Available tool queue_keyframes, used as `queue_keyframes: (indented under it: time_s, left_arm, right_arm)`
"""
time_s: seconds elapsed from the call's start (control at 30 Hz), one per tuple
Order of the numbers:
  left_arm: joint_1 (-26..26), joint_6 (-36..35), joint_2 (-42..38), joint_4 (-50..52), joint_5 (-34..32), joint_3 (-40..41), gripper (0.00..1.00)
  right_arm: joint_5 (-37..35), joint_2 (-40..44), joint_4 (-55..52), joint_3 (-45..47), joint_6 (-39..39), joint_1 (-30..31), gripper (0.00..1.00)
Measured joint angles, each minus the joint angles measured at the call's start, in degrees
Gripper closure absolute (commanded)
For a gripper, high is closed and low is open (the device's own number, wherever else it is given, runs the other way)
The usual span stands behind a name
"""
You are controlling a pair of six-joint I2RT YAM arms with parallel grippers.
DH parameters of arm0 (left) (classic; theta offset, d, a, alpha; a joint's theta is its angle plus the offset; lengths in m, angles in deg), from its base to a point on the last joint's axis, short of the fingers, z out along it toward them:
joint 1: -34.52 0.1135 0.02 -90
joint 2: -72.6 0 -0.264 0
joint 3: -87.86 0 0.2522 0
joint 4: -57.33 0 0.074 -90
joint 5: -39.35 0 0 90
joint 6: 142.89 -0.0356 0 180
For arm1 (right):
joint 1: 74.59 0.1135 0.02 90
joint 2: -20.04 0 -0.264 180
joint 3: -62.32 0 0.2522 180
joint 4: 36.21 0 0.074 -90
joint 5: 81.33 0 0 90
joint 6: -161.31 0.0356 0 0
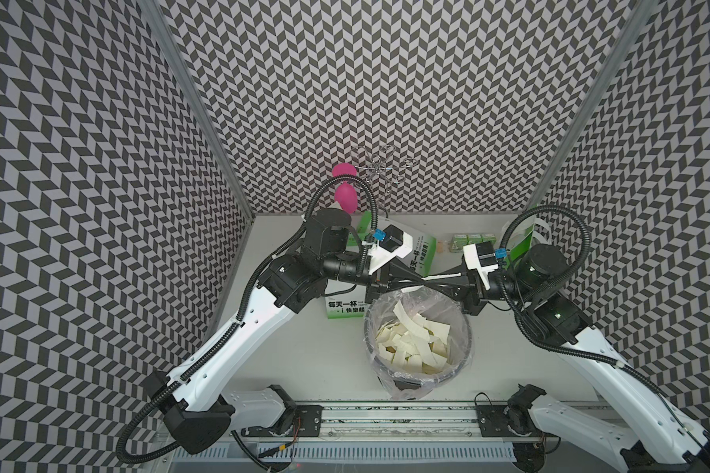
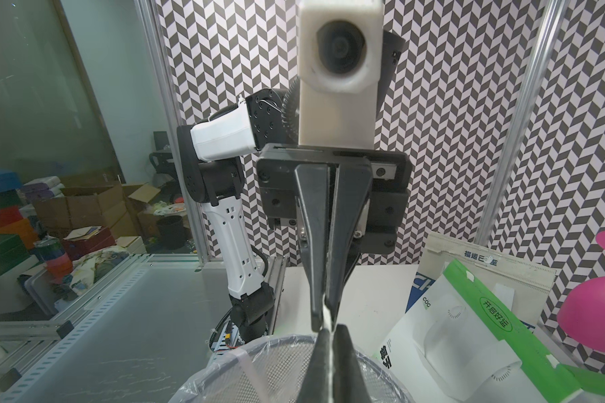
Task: Shred takeout receipts and throw away
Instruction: Shred the takeout receipt.
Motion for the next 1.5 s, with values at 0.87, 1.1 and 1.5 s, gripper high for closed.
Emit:
queue_keyframes:
  time_s: [0.87,1.1,1.5]
  left_arm:
    - [0.0,-2.69,2.34,8.83,-3.39,-5.97,1.0]
    - [0.52,-1.46,2.45,9.07,-5.38,-6.19,1.0]
    - [3.32,9.31,3.8,8.96,-4.09,-5.66,1.0]
  right_arm:
    - [-11.21,-3.19,-25.16,-14.16,-18.34,0.0,0.99]
    - [-11.96,-3.3,-26.82,-14.16,-19.45,0.2,1.0]
    - [-40.94,7.15,-16.61,-2.43,-30.12,19.06,1.0]
